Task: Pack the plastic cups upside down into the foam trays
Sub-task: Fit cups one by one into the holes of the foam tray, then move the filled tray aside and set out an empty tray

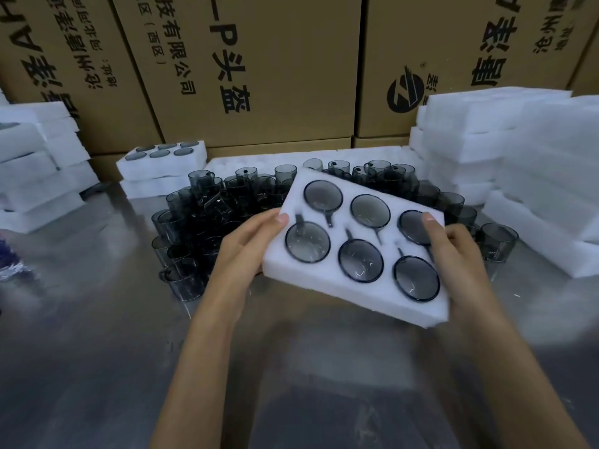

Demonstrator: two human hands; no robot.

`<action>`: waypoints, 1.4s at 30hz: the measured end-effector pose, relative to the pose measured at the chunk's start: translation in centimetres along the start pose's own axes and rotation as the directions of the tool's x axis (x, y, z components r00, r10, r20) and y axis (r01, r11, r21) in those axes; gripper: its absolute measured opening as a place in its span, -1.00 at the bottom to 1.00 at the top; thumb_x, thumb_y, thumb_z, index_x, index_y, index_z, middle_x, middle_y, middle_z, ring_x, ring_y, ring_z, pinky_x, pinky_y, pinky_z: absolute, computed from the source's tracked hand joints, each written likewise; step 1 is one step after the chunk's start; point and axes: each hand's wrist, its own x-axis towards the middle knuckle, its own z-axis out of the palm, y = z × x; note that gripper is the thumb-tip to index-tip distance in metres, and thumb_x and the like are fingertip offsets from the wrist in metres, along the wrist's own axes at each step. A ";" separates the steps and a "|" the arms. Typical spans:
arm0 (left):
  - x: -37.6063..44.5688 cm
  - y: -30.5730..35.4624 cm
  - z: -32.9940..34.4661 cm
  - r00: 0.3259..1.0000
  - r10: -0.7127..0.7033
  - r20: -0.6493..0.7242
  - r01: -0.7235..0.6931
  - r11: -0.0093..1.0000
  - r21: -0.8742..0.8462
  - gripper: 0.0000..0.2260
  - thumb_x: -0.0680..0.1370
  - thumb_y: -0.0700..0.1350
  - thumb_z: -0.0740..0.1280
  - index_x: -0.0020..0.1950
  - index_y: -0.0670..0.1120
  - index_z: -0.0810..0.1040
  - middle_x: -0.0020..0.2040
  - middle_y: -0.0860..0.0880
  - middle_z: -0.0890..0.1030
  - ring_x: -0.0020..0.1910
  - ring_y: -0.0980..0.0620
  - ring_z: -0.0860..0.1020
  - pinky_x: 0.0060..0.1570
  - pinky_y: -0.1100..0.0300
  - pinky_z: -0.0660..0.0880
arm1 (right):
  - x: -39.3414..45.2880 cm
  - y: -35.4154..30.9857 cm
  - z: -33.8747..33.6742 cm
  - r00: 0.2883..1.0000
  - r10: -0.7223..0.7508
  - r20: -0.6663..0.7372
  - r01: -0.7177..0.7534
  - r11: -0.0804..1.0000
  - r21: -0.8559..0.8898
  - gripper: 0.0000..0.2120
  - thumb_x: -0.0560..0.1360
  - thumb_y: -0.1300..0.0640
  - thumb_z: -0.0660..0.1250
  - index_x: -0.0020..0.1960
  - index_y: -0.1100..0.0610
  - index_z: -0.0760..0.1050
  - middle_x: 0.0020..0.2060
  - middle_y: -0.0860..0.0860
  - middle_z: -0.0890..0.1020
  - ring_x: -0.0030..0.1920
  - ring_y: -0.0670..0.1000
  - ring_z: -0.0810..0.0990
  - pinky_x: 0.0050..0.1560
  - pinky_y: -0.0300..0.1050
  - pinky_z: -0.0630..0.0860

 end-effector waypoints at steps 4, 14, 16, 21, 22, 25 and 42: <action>0.1 0.5 0.9 0.999 -0.023 0.045 0.041 0.889 -0.456 -0.53 0.54 0.15 0.35 0.39 -0.03 0.46 0.18 -0.05 0.68 0.15 -0.02 0.65 0.06 -0.01 0.61 | 0.0 0.3 0.8 0.983 0.168 -0.069 -0.156 0.975 0.159 -0.56 0.58 -0.18 0.30 0.14 0.21 0.49 -0.06 0.03 0.63 -0.13 0.04 0.64 -0.23 -0.14 0.50; -0.2 -1.2 5.3 0.994 -0.066 -0.083 0.022 0.890 -0.455 -0.41 0.42 -0.15 0.48 0.42 0.04 0.39 0.20 -0.02 0.67 0.19 -0.09 0.64 0.07 -0.12 0.61 | -3.8 0.5 7.2 0.991 -0.064 0.113 0.015 0.920 0.391 -0.83 0.67 -0.07 0.19 0.10 0.02 0.39 -0.07 0.05 0.57 -0.21 -0.01 0.70 -0.36 -0.08 0.64; 0.8 -0.7 3.6 0.984 -0.059 -0.165 -0.030 0.870 -0.491 -0.47 0.49 -0.22 0.43 0.43 0.02 0.41 0.22 -0.03 0.66 0.23 -0.12 0.61 0.11 -0.16 0.58 | -4.0 1.1 8.0 0.970 -0.214 0.114 0.176 0.945 0.276 -0.86 0.69 -0.05 0.15 0.05 -0.06 0.45 -0.14 0.00 0.55 -0.24 -0.06 0.64 -0.34 -0.10 0.60; 5.7 2.8 -1.5 0.961 0.011 -0.276 -0.192 0.745 -0.639 -0.42 0.52 -0.30 0.36 0.50 0.02 0.34 0.34 -0.08 0.58 0.26 -0.11 0.60 0.13 -0.14 0.59 | -3.2 4.0 9.4 0.877 -0.376 0.300 0.425 0.897 -0.118 -0.57 0.67 -0.05 0.16 -0.25 0.19 0.46 -0.43 0.08 0.49 -0.37 0.07 0.50 -0.29 0.08 0.43; 7.0 3.6 -2.6 0.943 -0.001 -0.334 -0.233 0.713 -0.661 -0.40 0.52 -0.31 0.37 0.51 0.02 0.31 0.33 -0.09 0.58 0.24 -0.11 0.60 0.11 -0.13 0.60 | -2.6 4.1 9.6 0.891 -0.348 0.292 0.396 0.909 -0.126 -0.55 0.67 -0.03 0.19 -0.29 0.22 0.48 -0.46 0.11 0.50 -0.39 0.12 0.51 -0.28 0.12 0.44; 11.1 5.2 -6.5 0.882 -0.105 -0.460 -0.310 0.605 -0.733 -0.29 0.50 -0.34 0.37 0.57 -0.03 0.18 0.28 -0.16 0.60 0.19 -0.15 0.63 0.13 -0.19 0.58 | -1.0 4.1 10.3 0.915 -0.313 0.255 0.353 0.926 -0.131 -0.52 0.64 -0.01 0.20 -0.32 0.28 0.49 -0.48 0.17 0.51 -0.40 0.16 0.52 -0.30 0.12 0.46; 19.3 -1.5 -22.3 0.771 -0.283 -0.571 -0.118 0.817 -0.564 -0.82 0.60 -0.05 0.17 0.13 -0.02 0.50 0.40 -0.04 0.49 0.29 -0.05 0.53 0.20 0.05 0.50 | 1.3 6.6 10.6 0.895 -0.229 0.383 0.295 0.947 -0.123 -0.58 0.63 -0.14 0.18 -0.29 0.02 0.54 -0.49 0.00 0.59 -0.45 -0.12 0.60 -0.32 -0.35 0.45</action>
